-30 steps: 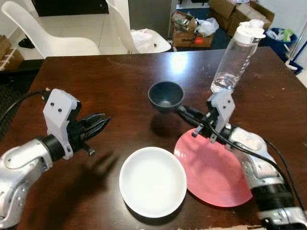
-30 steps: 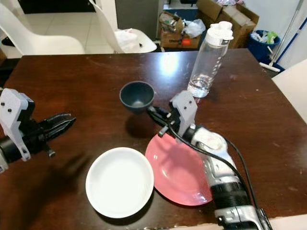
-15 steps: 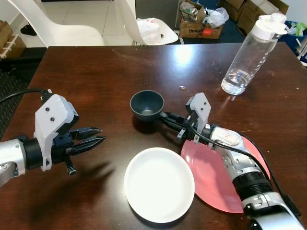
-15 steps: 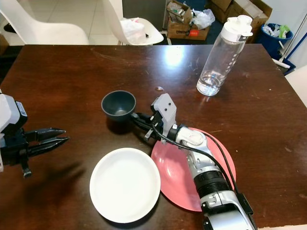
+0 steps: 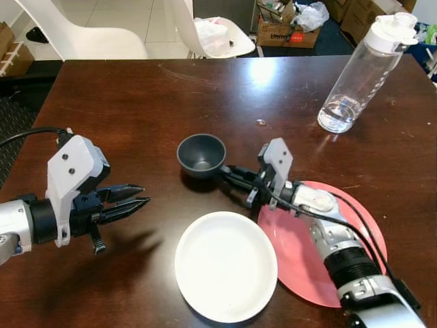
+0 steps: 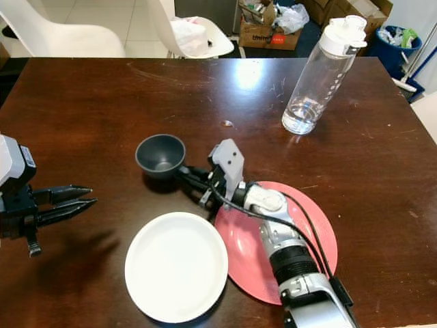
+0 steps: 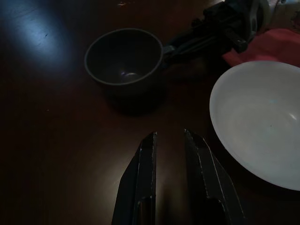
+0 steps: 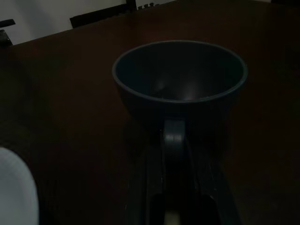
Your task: Setting the table
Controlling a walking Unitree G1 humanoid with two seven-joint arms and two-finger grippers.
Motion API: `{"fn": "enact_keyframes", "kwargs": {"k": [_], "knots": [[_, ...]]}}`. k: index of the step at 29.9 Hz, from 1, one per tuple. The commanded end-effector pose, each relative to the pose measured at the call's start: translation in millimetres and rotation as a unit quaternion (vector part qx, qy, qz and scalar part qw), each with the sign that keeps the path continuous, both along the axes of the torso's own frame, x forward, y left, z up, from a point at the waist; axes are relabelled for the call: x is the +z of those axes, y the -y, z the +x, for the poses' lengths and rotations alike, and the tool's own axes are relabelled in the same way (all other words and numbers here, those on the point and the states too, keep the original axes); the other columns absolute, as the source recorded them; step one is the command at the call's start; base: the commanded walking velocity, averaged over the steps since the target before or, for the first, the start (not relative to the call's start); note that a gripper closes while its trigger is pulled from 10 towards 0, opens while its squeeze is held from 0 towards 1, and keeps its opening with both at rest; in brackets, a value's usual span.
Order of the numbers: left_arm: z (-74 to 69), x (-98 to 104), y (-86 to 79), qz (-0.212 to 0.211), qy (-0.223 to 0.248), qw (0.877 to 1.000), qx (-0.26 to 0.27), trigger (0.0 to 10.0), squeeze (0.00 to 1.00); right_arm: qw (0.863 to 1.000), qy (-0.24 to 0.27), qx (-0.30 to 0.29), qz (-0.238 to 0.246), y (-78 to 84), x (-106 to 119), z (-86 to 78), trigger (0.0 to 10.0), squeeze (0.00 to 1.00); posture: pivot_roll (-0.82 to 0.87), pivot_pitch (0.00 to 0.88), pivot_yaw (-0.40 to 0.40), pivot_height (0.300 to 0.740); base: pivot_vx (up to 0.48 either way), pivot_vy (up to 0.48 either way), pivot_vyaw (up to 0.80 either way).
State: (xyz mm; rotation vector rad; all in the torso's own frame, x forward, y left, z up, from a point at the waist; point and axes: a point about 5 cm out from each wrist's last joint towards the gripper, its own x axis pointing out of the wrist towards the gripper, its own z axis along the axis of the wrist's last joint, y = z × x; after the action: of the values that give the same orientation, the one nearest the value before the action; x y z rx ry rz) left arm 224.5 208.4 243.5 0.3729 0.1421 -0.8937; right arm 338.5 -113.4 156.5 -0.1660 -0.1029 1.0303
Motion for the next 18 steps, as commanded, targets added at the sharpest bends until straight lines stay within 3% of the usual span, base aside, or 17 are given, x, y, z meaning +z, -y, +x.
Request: {"fn": "enact_keyframes", "kwargs": {"k": [1, 2, 3, 4, 5, 12, 13, 14, 18], "knots": [[-1.2, -3, 2.3, -0.001, -0.005, 1.000, -0.007, 10.0, 0.00, 1.000, 0.003, 0.003, -0.010, 0.3, -3, -3.4, 10.0, 0.37, 0.15, 0.169, 0.101, 0.740, 0.000, 0.000, 0.00], [-0.8, -3, 2.5, -0.002, -0.005, 1.000, -0.007, 10.0, 0.00, 1.000, 0.005, 0.002, -0.011, 0.8, -3, -3.8, 10.0, 0.37, 0.15, 0.169, 0.101, 0.740, 0.000, 0.000, 0.00], [-0.4, -3, 3.2, -0.004, -0.005, 1.000, -0.008, 10.0, 0.00, 1.000, 0.010, -0.001, -0.011, 1.9, -2, -4.0, 10.0, 0.78, 0.14, 0.165, 0.100, 0.740, 0.000, 0.000, 0.00], [0.2, -4, 3.9, -0.005, -0.004, 1.000, -0.009, 10.0, 0.00, 1.000, 0.014, -0.003, -0.012, 3.1, -1, -4.1, 10.0, 0.86, 0.14, 0.163, 0.099, 0.740, 0.000, 0.000, 0.00], [0.7, -4, 4.8, -0.007, -0.004, 1.000, -0.009, 10.0, 0.00, 1.000, 0.016, -0.006, -0.011, 4.3, 0, -4.4, 10.0, 1.00, 0.14, 0.161, 0.098, 0.740, 0.000, 0.000, 0.00], [2.4, -7, 8.0, -0.014, -0.004, 1.000, -0.013, 10.0, 0.00, 0.999, 0.038, -0.032, -0.010, 11.9, 5, -3.2, 10.0, 1.00, 0.12, 0.150, 0.096, 0.740, 0.000, 0.000, 0.00], [3.0, -7, 8.6, -0.016, -0.004, 1.000, -0.014, 10.0, 0.00, 0.999, 0.040, -0.032, -0.009, 13.0, 8, -3.6, 10.0, 0.93, 0.11, 0.147, 0.094, 0.740, 0.000, 0.000, 0.00], [3.5, -8, 9.0, -0.018, -0.003, 1.000, -0.014, 10.0, 0.00, 0.999, 0.041, -0.030, -0.008, 13.6, 10, -4.7, 10.0, 0.00, 0.11, 0.147, 0.094, 0.740, 0.000, 0.000, 0.00], [5.4, -11, 11.8, -0.022, -0.004, 1.000, -0.016, 10.0, 0.00, 0.999, 0.037, -0.012, -0.006, 15.2, 12, -12.7, 10.0, 0.00, 0.09, 0.136, 0.086, 0.740, 0.000, 0.000, 0.00]]}}
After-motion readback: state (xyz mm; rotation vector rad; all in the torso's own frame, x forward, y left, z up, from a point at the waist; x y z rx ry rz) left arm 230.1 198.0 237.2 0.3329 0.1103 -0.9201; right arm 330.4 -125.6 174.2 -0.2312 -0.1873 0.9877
